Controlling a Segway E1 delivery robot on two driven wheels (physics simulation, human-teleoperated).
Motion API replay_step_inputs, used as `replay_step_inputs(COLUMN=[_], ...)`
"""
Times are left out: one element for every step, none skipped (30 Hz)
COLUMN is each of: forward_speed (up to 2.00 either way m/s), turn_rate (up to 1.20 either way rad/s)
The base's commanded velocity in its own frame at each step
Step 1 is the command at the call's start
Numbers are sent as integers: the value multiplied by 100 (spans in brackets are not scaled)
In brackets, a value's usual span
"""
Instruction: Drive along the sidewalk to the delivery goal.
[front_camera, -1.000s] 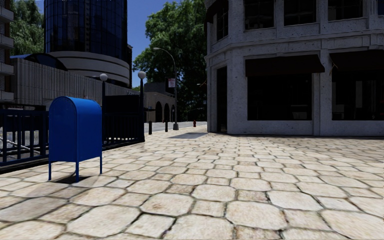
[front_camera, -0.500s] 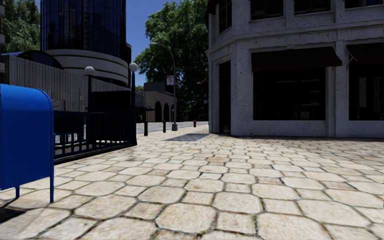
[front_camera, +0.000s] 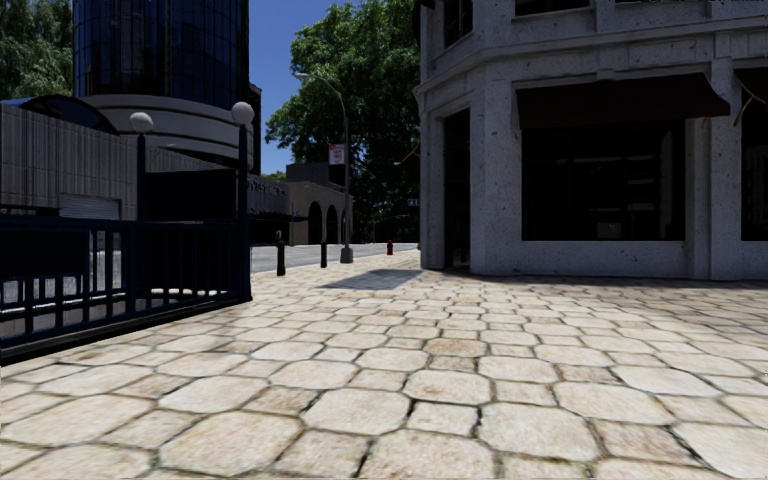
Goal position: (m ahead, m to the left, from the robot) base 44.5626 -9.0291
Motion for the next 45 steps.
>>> replay_step_inputs(forward_speed=[200,200,200,200,200,200,200,200,200,200,200,200,200,200,200,200,200,200,200,200,200,200,200,200,200,200,200,200,200,200,200,200,200,200,200,200,200,200,200,200,200,200,200,200,200], turn_rate=[0,0,0,0,0,0,0,0,0,0,0,0,0,0,0,0,0,0,0,0,0,0,0,0,0,0,0,0,0,0,0,0,0,0,0,0,0,0,0,0,0,0,0,0,0])
